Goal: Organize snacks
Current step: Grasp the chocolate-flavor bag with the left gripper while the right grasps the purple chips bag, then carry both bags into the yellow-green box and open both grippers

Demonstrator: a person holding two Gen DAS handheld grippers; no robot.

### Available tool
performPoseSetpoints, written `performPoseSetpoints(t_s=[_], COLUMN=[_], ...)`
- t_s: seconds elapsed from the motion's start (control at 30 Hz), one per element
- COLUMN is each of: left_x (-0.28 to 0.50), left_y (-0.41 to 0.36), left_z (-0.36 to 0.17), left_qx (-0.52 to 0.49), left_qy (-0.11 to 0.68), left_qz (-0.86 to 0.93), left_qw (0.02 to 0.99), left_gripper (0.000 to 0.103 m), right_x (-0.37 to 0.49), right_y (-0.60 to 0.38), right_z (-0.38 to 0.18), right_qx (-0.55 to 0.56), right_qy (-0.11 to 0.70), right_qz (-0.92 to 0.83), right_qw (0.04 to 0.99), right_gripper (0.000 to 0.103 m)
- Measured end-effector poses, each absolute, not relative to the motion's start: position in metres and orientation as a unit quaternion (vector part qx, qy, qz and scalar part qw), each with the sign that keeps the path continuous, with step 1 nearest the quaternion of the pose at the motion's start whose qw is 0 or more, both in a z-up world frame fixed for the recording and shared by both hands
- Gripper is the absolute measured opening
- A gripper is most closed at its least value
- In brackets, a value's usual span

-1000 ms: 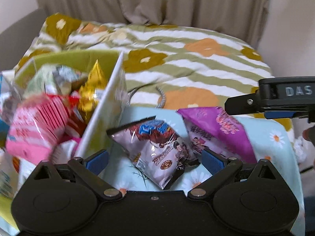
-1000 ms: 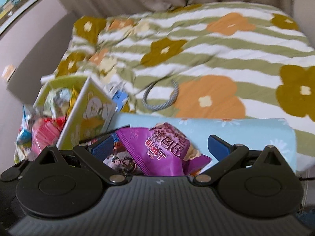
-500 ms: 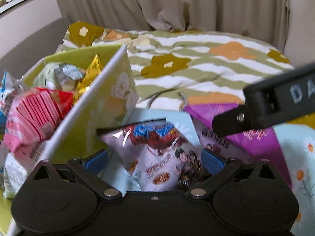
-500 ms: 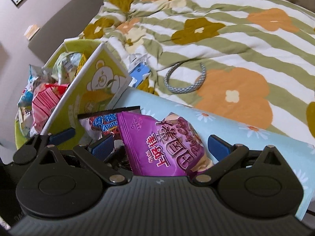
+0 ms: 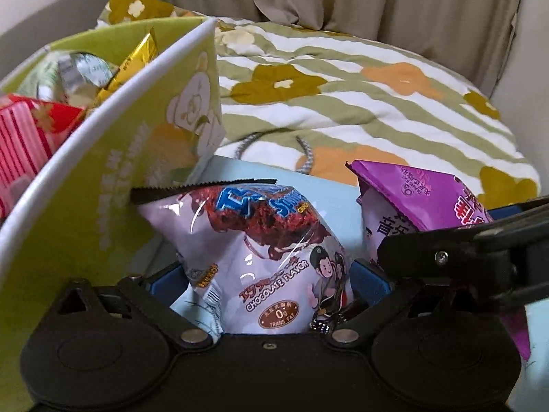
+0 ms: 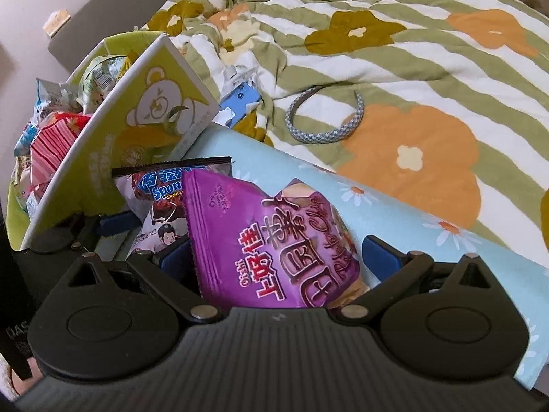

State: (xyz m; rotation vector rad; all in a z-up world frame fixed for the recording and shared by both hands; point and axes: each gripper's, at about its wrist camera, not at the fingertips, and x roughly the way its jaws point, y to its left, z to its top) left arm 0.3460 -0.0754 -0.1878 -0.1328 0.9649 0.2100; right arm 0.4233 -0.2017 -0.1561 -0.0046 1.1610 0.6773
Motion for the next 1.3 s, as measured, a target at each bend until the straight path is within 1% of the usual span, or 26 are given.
performPoseSetpoints(t_s=[0.13, 0.27, 0.3, 0.4, 0.7, 0.77, 0.87, 0.93, 1.1, 1.3], left_x=[0.343, 0.34, 0.339, 0.334, 0.315, 0.311, 0.308, 0.304, 0.292, 0.274], left_y=[-0.066, -0.067, -0.067, -0.071, -0.074, -0.074, -0.075, -0.074, -0.075, -0.071], left_z=[-0.189, -0.187, -0.186, -0.181, -0.168, -0.165, -0.16, -0.154, -0.13, -0.094], left_qx=[-0.095, -0.089, -0.087, -0.07, -0.032, -0.03, -0.028, -0.028, -0.024, -0.018], left_qy=[0.467, 0.467, 0.467, 0.468, 0.46, 0.457, 0.452, 0.447, 0.428, 0.395], left_qz=[0.084, 0.073, 0.068, 0.059, 0.045, 0.039, 0.035, 0.029, 0.014, 0.0], left_qw=[0.875, 0.877, 0.877, 0.879, 0.886, 0.888, 0.891, 0.894, 0.903, 0.919], left_gripper=[0.091, 0.084, 0.08, 0.076, 0.074, 0.074, 0.073, 0.073, 0.073, 0.073], right_x=[0.425, 0.423, 0.423, 0.422, 0.415, 0.411, 0.406, 0.4, 0.383, 0.358], right_y=[-0.206, -0.21, -0.211, -0.216, -0.23, -0.235, -0.24, -0.243, -0.251, -0.248], right_z=[-0.16, -0.163, -0.163, -0.165, -0.169, -0.169, -0.168, -0.165, -0.146, -0.109], right_qx=[0.017, 0.035, 0.038, 0.052, 0.083, 0.095, 0.106, 0.11, 0.125, 0.122], right_qy=[0.544, 0.547, 0.549, 0.55, 0.548, 0.548, 0.544, 0.539, 0.518, 0.481], right_qz=[0.312, 0.309, 0.308, 0.305, 0.289, 0.283, 0.269, 0.259, 0.245, 0.236], right_qw=[0.779, 0.777, 0.776, 0.776, 0.78, 0.782, 0.787, 0.794, 0.81, 0.835], right_gripper=[0.103, 0.103, 0.103, 0.103, 0.103, 0.095, 0.09, 0.089, 0.088, 0.088])
